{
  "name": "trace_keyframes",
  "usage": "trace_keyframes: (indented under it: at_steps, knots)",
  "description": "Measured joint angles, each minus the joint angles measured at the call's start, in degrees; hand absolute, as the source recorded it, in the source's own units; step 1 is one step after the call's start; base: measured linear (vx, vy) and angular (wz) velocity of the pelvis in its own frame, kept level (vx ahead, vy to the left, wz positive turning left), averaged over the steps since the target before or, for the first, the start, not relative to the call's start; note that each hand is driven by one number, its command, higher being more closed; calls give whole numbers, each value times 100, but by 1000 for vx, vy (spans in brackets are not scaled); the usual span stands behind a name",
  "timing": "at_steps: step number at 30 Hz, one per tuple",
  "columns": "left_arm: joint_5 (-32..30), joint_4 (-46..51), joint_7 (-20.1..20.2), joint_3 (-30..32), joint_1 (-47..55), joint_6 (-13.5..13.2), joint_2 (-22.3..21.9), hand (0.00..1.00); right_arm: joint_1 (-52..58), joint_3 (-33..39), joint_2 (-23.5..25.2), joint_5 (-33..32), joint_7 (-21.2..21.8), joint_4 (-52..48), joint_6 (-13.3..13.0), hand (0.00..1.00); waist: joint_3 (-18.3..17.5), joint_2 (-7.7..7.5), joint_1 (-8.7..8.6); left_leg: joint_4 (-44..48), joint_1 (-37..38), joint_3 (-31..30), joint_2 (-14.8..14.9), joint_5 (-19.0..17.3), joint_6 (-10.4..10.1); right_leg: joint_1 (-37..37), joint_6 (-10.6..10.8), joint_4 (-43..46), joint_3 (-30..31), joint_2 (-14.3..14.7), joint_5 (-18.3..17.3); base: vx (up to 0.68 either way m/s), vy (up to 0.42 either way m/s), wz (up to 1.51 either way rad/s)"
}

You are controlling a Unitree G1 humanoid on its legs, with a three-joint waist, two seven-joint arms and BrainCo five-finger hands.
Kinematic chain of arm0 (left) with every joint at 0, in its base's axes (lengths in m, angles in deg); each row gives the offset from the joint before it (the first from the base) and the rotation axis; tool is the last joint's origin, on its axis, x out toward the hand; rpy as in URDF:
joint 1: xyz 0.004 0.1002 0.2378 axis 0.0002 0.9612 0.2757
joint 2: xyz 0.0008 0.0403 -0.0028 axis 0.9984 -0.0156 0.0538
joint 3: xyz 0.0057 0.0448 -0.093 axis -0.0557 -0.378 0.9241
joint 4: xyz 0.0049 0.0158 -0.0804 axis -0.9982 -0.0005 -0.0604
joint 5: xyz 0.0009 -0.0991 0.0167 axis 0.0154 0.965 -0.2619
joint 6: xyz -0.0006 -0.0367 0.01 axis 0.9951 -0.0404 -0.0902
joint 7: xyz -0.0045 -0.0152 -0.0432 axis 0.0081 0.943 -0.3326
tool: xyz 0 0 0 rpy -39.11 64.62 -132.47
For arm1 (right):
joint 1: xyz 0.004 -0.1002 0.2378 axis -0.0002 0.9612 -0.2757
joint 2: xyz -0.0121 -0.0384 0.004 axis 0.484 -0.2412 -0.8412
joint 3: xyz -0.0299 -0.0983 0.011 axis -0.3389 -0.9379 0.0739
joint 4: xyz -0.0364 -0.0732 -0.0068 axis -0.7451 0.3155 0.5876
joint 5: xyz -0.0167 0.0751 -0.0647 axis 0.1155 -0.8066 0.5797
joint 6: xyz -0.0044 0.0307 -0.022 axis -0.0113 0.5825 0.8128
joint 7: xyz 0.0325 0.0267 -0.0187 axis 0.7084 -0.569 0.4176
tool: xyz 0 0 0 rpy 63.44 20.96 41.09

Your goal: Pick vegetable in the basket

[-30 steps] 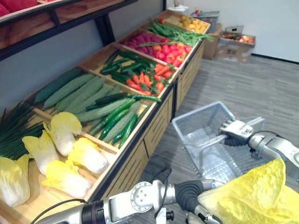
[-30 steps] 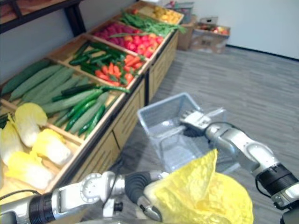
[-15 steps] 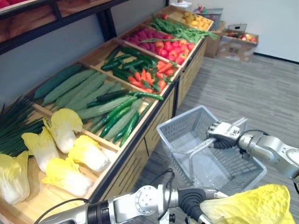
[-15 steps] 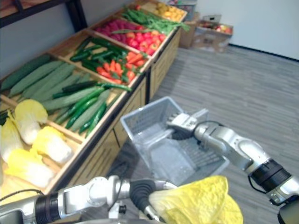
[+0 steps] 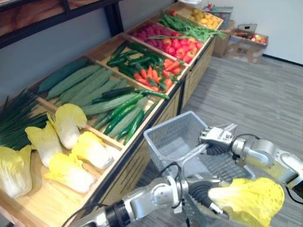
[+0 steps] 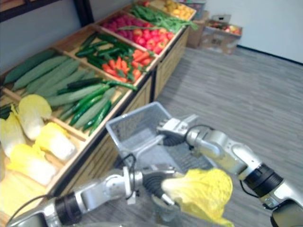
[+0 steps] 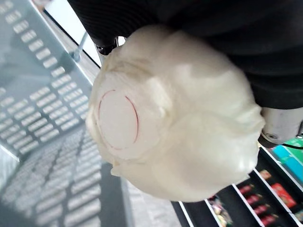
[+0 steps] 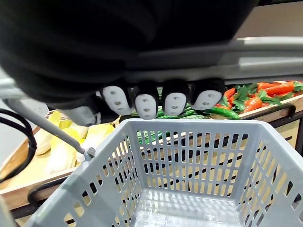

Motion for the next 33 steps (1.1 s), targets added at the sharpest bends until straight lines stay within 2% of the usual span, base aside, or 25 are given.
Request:
trace_keyframes:
  at_steps: [3, 7, 10, 15, 22, 28, 33]
  knots:
    - [-743, -483, -194, 378, 129, 191, -603, 100, 86, 395, 137, -2, 83, -4, 37, 100, 4, -12, 1, -3, -62, -102, -12, 5, 7, -4, 1, -19, -49, -36, 1, -2, 5, 11]
    - [-1320, -1055, -305, 613, 137, 429, -952, 100, 114, 493, 135, 4, 188, 33, 125, 100, 0, -63, -11, -121, -66, -129, -83, 65, 38, -6, 6, -41, -51, -72, 5, 1, 2, 2]
    - [-1712, -1370, -363, 677, 137, 547, -1056, 100, 168, 596, 147, 0, 260, 202, 132, 100, -2, -92, -7, -211, -78, -141, -148, 110, 47, -6, 32, -94, -47, -110, 26, -4, -2, 3]
    - [-2113, -1753, -427, 717, 118, 543, -1161, 100, 198, 600, 231, 4, 278, 381, 139, 100, 0, -158, -36, -204, -176, -272, -153, 113, 62, 4, 34, -211, -70, -156, 73, -8, -6, 6]
    - [-2757, -2478, -555, 715, -56, 542, -1327, 100, 258, 588, 306, 19, 380, 467, 149, 100, -1, -165, -59, -214, -244, -404, -228, 98, 129, 35, 56, -316, -75, -253, 118, -9, 4, 4]
    - [-3060, -3021, -773, 739, -279, 558, -1380, 100, 257, 500, 326, 18, 383, 582, 137, 100, 11, -185, -59, -208, -259, -417, -301, 80, 182, 61, 93, -411, -38, -323, 183, -16, 1, 1]
    - [-3306, -3567, -898, 833, -519, 678, -1584, 100, 251, 479, 349, 20, 391, 619, 140, 100, 35, -225, -66, -195, -271, -422, -349, 62, 216, 59, 113, -445, -8, -366, 208, 0, 0, 0]
